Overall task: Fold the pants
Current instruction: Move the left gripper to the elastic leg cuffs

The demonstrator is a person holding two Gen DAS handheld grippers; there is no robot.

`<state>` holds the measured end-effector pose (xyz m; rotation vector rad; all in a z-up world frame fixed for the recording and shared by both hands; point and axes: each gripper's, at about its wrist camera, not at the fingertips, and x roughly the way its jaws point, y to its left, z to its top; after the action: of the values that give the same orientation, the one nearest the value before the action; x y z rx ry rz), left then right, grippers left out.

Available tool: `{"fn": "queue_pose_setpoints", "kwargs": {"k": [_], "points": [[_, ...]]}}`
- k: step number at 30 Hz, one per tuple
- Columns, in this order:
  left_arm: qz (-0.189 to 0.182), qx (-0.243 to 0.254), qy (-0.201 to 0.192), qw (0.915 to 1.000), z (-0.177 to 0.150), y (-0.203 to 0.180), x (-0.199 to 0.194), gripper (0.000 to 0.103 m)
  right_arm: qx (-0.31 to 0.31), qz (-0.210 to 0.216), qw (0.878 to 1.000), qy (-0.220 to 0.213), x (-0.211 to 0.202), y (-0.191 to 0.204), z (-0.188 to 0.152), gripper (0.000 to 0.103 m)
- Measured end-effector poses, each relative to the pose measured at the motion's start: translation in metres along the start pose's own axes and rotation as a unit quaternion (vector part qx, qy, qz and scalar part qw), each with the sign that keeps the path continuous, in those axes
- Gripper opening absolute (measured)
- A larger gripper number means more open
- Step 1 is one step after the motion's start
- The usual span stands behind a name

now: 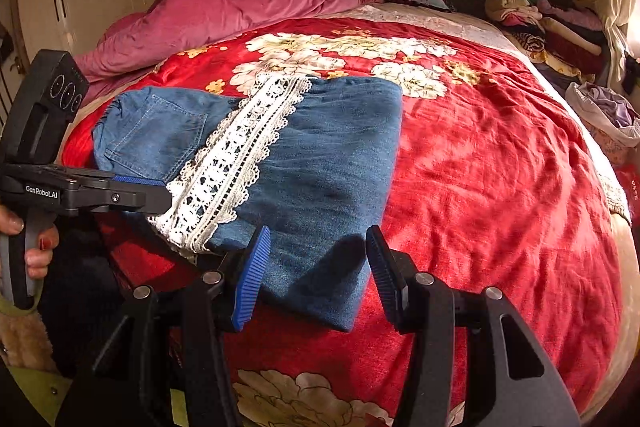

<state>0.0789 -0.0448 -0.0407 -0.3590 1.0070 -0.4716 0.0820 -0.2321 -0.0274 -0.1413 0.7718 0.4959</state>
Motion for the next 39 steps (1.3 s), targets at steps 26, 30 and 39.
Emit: {"fn": "queue_pose_setpoints", "kwargs": {"k": [26, 30, 39], "points": [[0.071, 0.068, 0.013, 0.9951, -0.015, -0.022, 0.005, 0.017, -0.049, -0.011, 0.998, 0.029, 0.022, 0.022, 0.001, 0.055], [0.066, 0.066, 0.015, 0.9955, -0.015, -0.020, 0.006, 0.021, -0.024, -0.002, 0.998, 0.051, 0.037, 0.014, -0.007, 0.056], [0.065, 0.056, -0.018, 0.9961, -0.010, -0.015, -0.022, 0.037, -0.008, 0.009, 1.000, 0.025, 0.008, 0.009, 0.011, 0.055]]}}
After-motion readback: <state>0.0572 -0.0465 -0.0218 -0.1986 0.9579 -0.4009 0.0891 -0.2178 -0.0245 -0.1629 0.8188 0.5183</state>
